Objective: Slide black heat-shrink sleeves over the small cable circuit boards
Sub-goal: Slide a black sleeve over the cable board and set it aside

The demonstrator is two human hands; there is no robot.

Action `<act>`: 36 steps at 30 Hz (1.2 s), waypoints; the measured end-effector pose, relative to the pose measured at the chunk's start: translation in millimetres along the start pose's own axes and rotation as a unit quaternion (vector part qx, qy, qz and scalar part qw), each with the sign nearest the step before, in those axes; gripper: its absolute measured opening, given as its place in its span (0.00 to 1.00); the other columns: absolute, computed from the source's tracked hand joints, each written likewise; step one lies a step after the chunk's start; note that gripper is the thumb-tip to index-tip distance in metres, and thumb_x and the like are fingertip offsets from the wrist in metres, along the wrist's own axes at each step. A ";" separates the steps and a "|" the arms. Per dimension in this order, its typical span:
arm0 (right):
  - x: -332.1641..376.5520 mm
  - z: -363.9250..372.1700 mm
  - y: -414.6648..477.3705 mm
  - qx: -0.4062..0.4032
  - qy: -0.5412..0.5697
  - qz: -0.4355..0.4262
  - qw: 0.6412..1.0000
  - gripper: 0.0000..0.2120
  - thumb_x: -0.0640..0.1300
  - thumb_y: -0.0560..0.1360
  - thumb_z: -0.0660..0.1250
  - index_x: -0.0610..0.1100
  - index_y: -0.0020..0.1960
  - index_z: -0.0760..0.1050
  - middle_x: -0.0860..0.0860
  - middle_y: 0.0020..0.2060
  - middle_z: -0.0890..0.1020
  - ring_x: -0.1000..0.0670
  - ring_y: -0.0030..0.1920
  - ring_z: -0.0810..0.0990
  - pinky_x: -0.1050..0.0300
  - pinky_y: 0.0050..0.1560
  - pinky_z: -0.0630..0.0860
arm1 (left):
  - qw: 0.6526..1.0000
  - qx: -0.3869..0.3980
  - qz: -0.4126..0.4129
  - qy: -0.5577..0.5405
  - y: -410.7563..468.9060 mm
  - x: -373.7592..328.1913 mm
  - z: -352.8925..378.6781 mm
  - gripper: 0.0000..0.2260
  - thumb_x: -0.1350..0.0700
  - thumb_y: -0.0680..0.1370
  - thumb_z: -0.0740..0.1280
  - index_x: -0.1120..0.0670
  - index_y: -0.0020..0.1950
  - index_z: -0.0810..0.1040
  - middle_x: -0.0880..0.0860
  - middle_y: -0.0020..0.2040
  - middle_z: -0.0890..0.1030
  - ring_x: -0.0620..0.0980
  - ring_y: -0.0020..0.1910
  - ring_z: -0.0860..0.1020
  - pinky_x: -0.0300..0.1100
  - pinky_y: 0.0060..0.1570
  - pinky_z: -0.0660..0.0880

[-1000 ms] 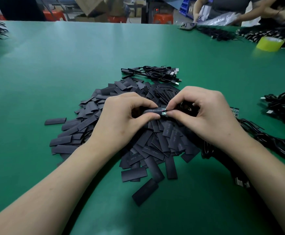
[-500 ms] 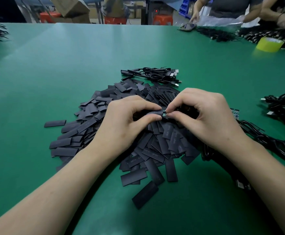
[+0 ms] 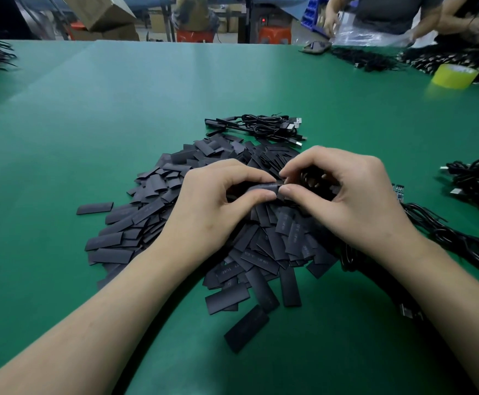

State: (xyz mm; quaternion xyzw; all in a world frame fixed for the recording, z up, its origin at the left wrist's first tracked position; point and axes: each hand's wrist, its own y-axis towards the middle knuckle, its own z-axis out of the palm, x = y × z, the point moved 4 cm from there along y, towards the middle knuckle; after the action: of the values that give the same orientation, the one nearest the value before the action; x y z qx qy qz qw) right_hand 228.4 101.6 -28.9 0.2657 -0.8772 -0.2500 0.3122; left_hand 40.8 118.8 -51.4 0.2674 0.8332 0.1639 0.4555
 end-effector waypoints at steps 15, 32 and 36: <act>2.5 1.2 -1.0 -0.003 -0.029 -0.020 0.999 0.03 0.40 0.74 0.76 0.44 0.47 0.83 0.56 0.41 0.83 0.58 0.41 0.79 0.71 0.46 0.71 | 0.997 -0.040 0.050 0.037 -2.6 -7.2 -2.5 0.07 0.56 0.76 0.76 0.54 0.53 0.87 0.47 0.47 0.84 0.42 0.47 0.81 0.36 0.49 0.78; 1.3 -0.2 -1.9 -0.064 -0.052 0.000 0.997 0.03 0.41 0.75 0.76 0.45 0.46 0.82 0.56 0.40 0.83 0.56 0.40 0.79 0.66 0.45 0.74 | 0.984 -0.152 -0.084 -0.044 -5.9 -2.6 -3.3 0.14 0.54 0.73 0.79 0.53 0.58 0.86 0.43 0.46 0.86 0.38 0.44 0.84 0.37 0.50 0.81; 0.2 -1.3 -1.9 -0.077 -0.059 -0.003 0.995 0.03 0.41 0.75 0.76 0.44 0.47 0.82 0.54 0.40 0.84 0.56 0.42 0.79 0.65 0.46 0.74 | 0.984 -0.135 -0.095 -0.064 -5.3 0.6 0.9 0.16 0.54 0.73 0.79 0.52 0.60 0.86 0.44 0.46 0.87 0.39 0.45 0.84 0.37 0.51 0.80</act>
State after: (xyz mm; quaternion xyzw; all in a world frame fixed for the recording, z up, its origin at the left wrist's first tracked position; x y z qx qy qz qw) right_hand 229.7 99.7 -29.1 0.2280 -0.8713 -0.3334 0.2786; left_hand 39.7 115.0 -55.0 0.1324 0.7942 0.2136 0.5533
